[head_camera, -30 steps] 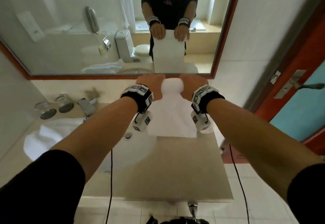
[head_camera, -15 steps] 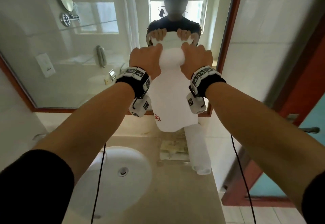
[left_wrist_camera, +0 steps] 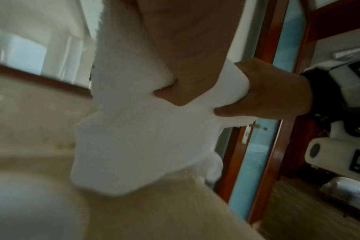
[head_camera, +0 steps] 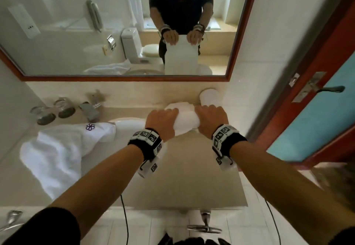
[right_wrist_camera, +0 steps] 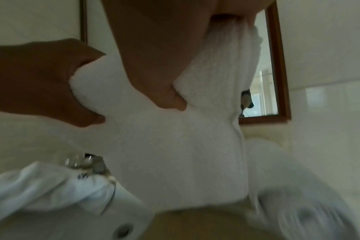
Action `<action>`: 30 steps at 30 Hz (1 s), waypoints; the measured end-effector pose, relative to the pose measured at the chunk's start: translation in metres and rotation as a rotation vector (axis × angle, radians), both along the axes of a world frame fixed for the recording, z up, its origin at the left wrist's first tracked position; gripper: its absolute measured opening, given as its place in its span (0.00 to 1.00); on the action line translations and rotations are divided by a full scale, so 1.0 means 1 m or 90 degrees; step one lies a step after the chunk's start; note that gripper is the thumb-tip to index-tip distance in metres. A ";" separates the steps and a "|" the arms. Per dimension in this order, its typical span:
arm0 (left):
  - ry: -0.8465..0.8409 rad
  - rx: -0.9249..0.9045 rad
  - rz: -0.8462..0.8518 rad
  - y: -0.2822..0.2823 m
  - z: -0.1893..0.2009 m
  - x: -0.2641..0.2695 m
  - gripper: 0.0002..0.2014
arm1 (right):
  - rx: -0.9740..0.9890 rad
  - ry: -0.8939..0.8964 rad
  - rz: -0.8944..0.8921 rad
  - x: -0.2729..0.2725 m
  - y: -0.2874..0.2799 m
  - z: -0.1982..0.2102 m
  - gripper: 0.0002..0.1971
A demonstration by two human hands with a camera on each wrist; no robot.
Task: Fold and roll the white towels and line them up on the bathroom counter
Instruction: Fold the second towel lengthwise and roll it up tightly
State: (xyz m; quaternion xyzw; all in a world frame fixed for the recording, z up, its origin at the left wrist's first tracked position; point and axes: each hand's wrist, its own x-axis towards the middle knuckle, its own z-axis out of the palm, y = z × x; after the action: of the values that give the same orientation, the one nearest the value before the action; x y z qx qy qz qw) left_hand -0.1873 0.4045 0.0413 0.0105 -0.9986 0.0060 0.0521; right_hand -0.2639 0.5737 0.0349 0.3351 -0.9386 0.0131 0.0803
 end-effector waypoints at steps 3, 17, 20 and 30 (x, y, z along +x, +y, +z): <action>-0.119 0.033 0.008 0.013 -0.065 0.038 0.22 | 0.071 -0.093 0.005 0.037 0.014 -0.060 0.17; -0.385 0.113 0.027 0.038 -0.185 0.134 0.32 | 0.214 -0.344 0.025 0.130 0.043 -0.185 0.27; -0.385 0.088 0.025 0.038 -0.188 0.133 0.27 | 0.223 -0.372 0.023 0.130 0.043 -0.192 0.28; -0.414 0.083 0.073 0.050 -0.194 0.135 0.24 | 0.304 -0.389 0.081 0.118 0.033 -0.196 0.23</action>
State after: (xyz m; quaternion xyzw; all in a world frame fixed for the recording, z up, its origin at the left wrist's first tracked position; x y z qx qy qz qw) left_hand -0.0526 0.4543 -0.1526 0.0675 -0.9590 -0.0522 -0.2702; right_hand -0.1455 0.6064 -0.1616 0.3829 -0.8731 -0.1020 -0.2839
